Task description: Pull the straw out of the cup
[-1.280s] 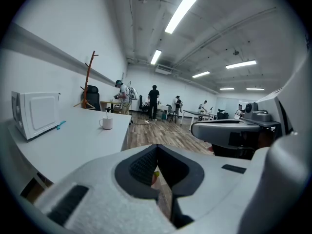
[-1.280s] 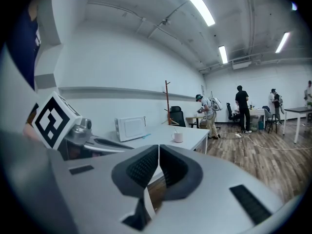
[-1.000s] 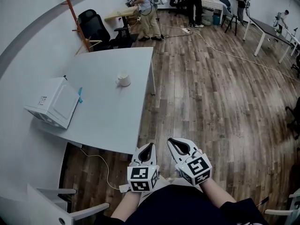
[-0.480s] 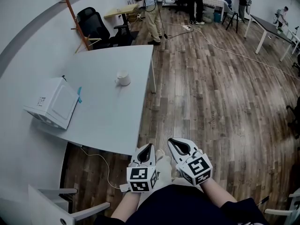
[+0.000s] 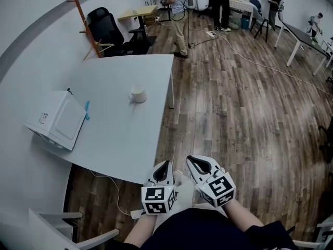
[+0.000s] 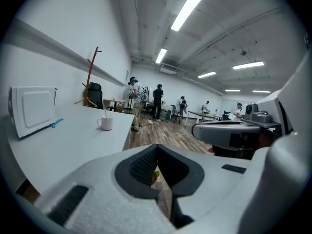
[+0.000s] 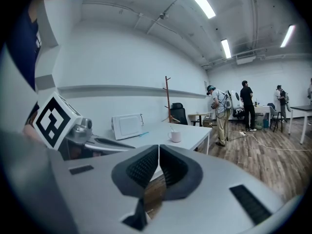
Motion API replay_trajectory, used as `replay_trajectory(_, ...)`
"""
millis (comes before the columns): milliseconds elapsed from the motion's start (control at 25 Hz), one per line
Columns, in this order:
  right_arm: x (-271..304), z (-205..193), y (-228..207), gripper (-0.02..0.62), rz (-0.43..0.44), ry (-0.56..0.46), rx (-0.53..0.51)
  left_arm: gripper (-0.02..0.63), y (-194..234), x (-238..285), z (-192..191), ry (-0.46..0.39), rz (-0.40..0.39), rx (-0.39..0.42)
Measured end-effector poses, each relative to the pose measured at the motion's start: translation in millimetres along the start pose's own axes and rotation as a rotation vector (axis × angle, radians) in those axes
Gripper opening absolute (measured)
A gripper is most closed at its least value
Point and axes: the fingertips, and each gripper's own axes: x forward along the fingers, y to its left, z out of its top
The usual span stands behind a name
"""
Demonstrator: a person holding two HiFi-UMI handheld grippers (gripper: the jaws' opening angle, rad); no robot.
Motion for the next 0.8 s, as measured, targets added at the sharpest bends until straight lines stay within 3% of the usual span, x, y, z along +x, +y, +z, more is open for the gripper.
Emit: replay_trajectory(800,120,60,-105,0.031,0.032,0.017,-0.057,0.017,74,126,66,0.012,0.052,-0.038)
